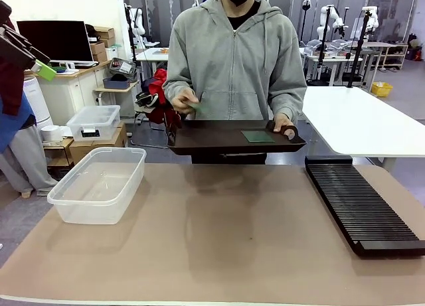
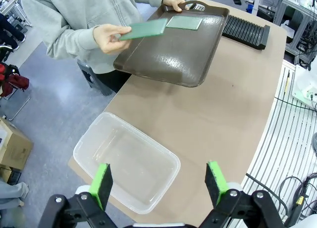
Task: Sort PCBs into racks and boxes based on the side picked up.
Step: Pick up the Blank PCB handed by the Human.
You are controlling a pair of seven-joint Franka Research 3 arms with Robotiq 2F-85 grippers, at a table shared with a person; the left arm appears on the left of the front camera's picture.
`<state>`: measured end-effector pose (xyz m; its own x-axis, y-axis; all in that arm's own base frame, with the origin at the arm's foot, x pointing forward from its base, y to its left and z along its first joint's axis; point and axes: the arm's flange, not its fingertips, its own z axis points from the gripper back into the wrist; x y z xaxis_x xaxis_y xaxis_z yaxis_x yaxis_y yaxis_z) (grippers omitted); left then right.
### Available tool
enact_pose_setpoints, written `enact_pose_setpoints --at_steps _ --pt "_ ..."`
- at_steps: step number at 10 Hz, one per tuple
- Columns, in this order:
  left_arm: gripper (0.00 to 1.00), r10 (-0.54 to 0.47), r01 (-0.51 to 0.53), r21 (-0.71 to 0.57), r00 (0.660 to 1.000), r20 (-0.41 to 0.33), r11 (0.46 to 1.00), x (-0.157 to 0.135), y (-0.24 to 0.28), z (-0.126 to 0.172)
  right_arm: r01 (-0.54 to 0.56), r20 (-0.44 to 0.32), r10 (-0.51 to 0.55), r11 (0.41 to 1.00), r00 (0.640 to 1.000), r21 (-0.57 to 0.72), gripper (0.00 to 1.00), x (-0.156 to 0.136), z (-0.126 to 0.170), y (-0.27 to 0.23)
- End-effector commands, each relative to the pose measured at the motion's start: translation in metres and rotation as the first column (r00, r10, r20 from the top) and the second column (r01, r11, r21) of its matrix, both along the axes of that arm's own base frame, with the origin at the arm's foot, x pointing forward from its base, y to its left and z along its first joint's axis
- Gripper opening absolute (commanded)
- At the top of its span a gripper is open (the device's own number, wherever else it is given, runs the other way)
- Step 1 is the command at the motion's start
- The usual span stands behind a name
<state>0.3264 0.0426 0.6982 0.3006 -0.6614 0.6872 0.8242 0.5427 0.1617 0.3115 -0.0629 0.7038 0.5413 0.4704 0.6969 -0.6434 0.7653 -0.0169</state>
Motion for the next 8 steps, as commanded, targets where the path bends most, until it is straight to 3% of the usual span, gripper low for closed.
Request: enact_pose_setpoints --at_steps 1,8 --pt "1.00 -0.008 0.008 0.003 1.000 -0.004 1.000 -0.0002 0.0007 -0.0014 0.004 0.001 -0.004 1.000 1.000 0.004 1.00 -0.0014 -0.0012 0.0024" --pt "1.00 -0.008 0.008 0.003 1.000 -0.004 1.000 -0.0002 0.0007 -0.0014 0.004 0.001 -0.004 1.000 1.000 0.004 1.00 -0.0014 -0.0012 0.0024"
